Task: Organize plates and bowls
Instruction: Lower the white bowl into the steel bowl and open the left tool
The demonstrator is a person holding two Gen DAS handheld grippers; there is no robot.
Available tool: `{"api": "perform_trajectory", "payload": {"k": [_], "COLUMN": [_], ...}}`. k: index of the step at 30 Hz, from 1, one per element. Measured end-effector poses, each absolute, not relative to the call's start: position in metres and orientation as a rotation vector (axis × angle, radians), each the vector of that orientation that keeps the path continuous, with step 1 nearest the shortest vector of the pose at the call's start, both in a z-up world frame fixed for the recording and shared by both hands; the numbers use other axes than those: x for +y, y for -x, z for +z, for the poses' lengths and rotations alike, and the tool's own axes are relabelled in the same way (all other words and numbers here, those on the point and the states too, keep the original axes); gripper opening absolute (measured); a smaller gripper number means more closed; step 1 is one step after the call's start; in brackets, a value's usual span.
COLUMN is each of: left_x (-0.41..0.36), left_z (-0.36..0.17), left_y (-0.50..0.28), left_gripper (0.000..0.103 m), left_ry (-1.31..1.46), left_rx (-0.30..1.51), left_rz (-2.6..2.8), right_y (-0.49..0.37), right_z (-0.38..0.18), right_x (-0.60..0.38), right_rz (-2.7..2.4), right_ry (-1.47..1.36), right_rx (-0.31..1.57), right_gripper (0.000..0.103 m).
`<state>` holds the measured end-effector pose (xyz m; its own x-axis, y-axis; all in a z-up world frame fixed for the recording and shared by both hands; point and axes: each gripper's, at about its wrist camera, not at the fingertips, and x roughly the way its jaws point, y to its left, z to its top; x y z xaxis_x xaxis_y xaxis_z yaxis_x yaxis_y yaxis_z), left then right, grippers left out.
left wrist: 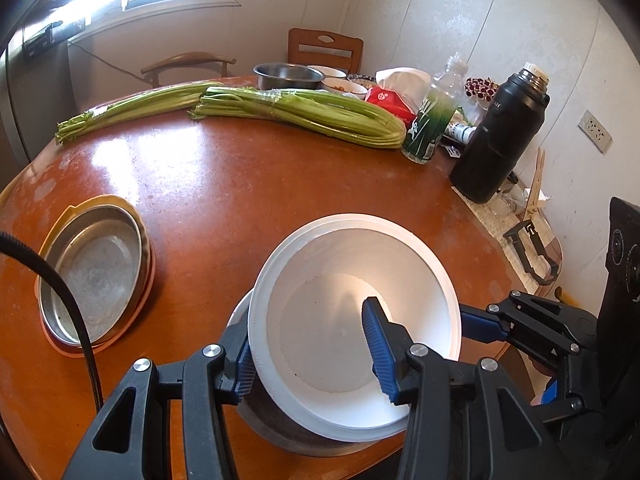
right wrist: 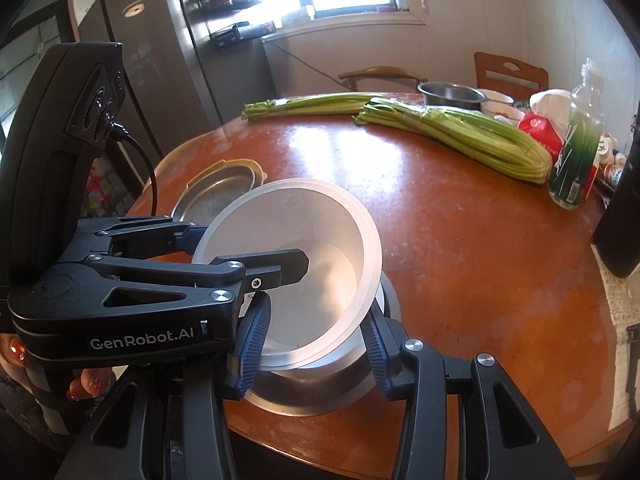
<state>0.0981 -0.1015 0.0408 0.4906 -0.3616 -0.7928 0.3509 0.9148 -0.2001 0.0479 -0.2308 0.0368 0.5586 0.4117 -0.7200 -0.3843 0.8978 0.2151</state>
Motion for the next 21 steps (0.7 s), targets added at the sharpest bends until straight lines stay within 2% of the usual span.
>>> {"api": "perform_trajectory", "payload": {"k": [21], "left_x": [-0.105], "left_z": [0.018], "left_y": [-0.105], "left_gripper": [0.048], "left_ry": [-0.013], "left_rx": [1.013], "left_rz": [-0.42], "right_y": [-0.055], "right_z": [0.018], "right_x": [-0.228], "right_rz": [0.469], "right_ry": [-0.035], "right_rx": [0.912], "right_gripper": [0.048]}}
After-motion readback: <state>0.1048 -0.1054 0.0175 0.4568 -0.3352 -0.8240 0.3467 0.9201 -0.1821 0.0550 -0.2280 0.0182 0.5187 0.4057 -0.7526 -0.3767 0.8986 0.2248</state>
